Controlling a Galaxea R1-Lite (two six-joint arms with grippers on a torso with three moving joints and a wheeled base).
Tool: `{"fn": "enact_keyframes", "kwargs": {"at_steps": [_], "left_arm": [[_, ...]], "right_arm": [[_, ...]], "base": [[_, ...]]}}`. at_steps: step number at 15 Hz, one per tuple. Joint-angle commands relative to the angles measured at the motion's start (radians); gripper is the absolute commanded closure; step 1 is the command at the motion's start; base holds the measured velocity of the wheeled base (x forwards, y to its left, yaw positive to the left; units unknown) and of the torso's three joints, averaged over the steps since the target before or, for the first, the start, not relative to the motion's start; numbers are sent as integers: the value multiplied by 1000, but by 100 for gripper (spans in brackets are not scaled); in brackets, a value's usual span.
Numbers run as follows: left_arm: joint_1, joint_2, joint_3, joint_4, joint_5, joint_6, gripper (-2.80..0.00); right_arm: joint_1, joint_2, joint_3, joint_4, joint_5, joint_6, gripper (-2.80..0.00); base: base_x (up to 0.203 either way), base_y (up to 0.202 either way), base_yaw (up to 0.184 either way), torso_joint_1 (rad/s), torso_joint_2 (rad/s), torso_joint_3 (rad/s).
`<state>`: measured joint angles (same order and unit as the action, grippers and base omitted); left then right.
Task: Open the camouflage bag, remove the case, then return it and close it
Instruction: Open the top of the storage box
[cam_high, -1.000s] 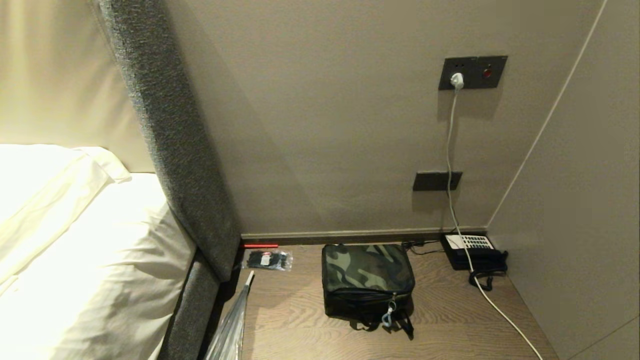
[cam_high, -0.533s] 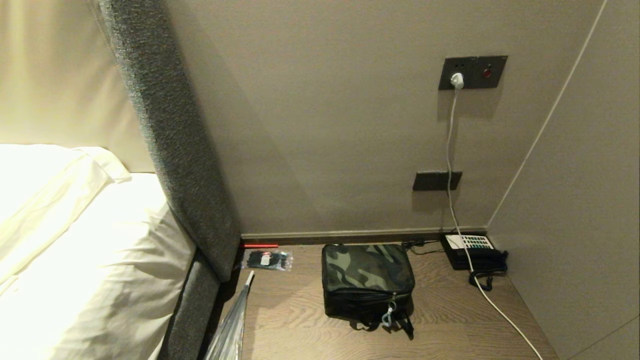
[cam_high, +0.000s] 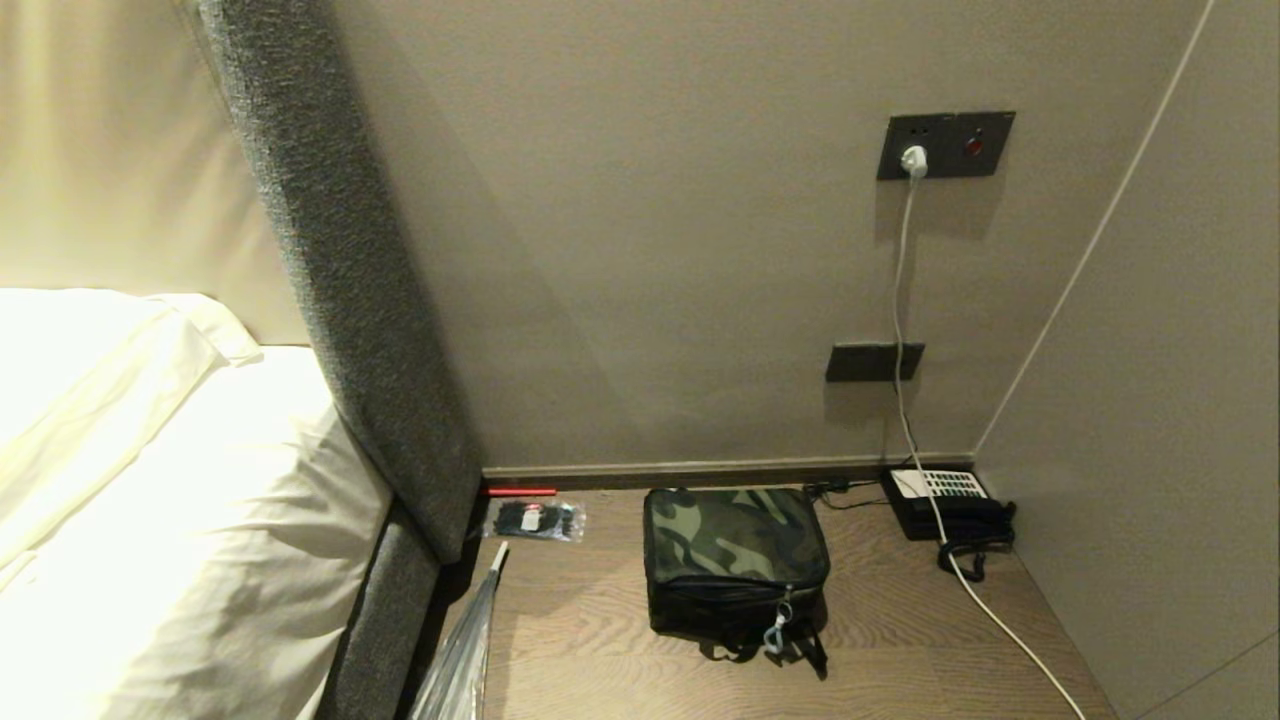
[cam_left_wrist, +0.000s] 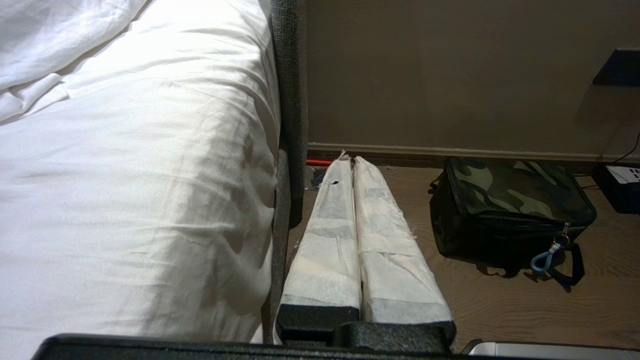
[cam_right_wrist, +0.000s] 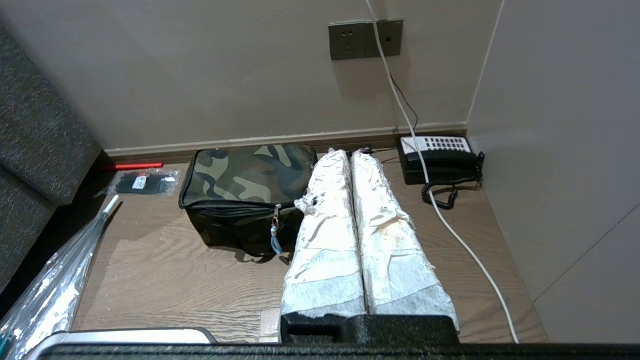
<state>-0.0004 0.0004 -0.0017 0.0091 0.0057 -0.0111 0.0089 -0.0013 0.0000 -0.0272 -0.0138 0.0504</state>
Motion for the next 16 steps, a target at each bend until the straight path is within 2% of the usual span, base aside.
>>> {"fn": "enact_keyframes", "kwargs": {"at_steps": [1,16], "left_arm": [[-1,-2,0,0,0,0,0],[0,-2,-1,2,0,0,0]], "right_arm": [[0,-29,9,0,0,0,0],[0,-29,9,0,0,0,0]], "base": [[0,0,0,0,0,0],[0,-6,1,2,2,-34]]}}
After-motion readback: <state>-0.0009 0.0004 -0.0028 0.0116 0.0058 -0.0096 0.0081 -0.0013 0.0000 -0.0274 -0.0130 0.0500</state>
